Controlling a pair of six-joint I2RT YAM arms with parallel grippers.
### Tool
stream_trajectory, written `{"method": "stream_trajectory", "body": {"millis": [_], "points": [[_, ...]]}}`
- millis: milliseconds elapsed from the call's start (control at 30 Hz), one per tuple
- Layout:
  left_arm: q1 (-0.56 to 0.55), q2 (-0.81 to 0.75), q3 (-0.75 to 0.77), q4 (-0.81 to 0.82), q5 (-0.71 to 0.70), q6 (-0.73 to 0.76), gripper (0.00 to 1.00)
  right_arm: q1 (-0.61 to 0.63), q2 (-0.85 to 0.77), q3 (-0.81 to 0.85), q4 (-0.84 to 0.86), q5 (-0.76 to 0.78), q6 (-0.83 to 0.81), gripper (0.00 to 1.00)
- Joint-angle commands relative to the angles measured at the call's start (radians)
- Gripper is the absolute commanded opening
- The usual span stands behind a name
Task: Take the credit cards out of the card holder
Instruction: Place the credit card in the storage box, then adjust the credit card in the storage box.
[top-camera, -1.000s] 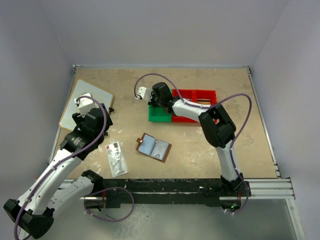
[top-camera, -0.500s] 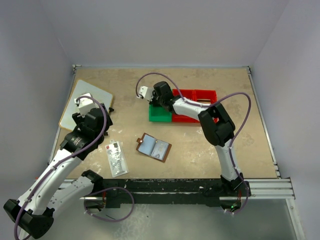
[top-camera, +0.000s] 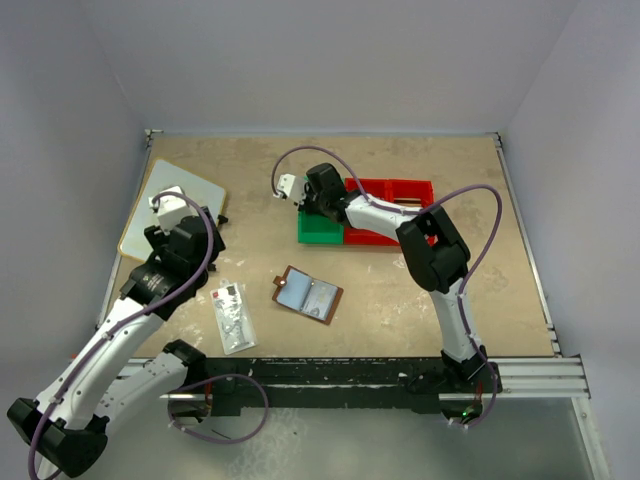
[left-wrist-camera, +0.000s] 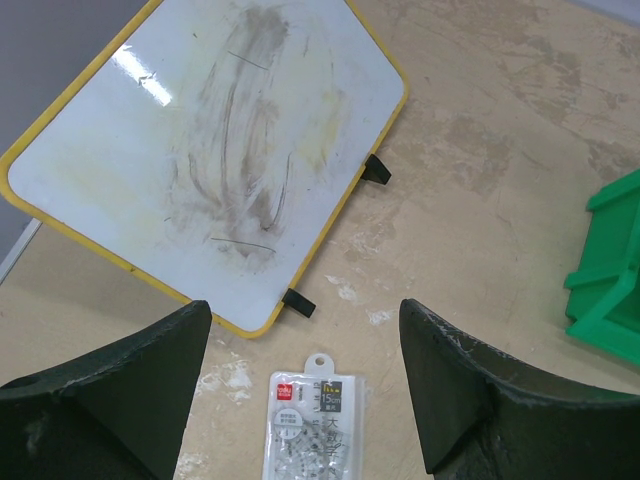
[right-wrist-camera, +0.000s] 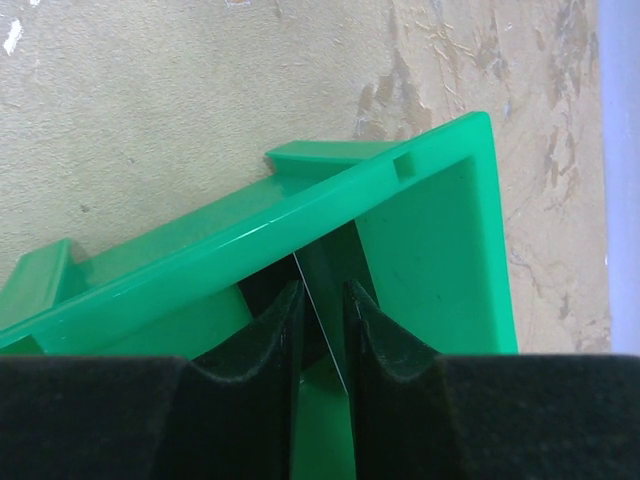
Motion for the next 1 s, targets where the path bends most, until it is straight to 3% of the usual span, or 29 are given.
{"method": "stream_trajectory", "body": {"millis": [0, 367, 533, 633, 700, 833, 967], "points": [[0.005, 0.0, -0.001, 0.036, -0.011, 0.022, 0.74, -0.006, 0.002, 0.044, -0.008, -0.024, 0.034, 0.27], [0.005, -0.006, -0.001, 0.036, -0.013, 0.023, 0.74, -0.012, -0.049, 0.08, -0.019, -0.067, 0.195, 0.29], [0.005, -0.008, -0.002, 0.035, -0.015, 0.024, 0.74, -0.044, -0.114, 0.072, 0.001, -0.057, 0.564, 0.28], [0.005, -0.007, -0.002, 0.036, -0.012, 0.023, 0.74, -0.048, -0.145, 0.063, -0.066, -0.024, 0.847, 0.22], [0.005, -0.006, -0.001, 0.037, -0.01, 0.025, 0.74, -0.047, -0.148, 0.044, -0.099, -0.082, 0.974, 0.17], [0.005, -0.005, -0.001, 0.036, -0.01, 0.025, 0.74, -0.04, -0.132, 0.007, -0.098, -0.09, 1.088, 0.09], [0.005, -0.008, -0.001, 0.034, -0.015, 0.025, 0.74, -0.026, -0.095, 0.046, -0.184, 0.026, 1.14, 0.06]]}}
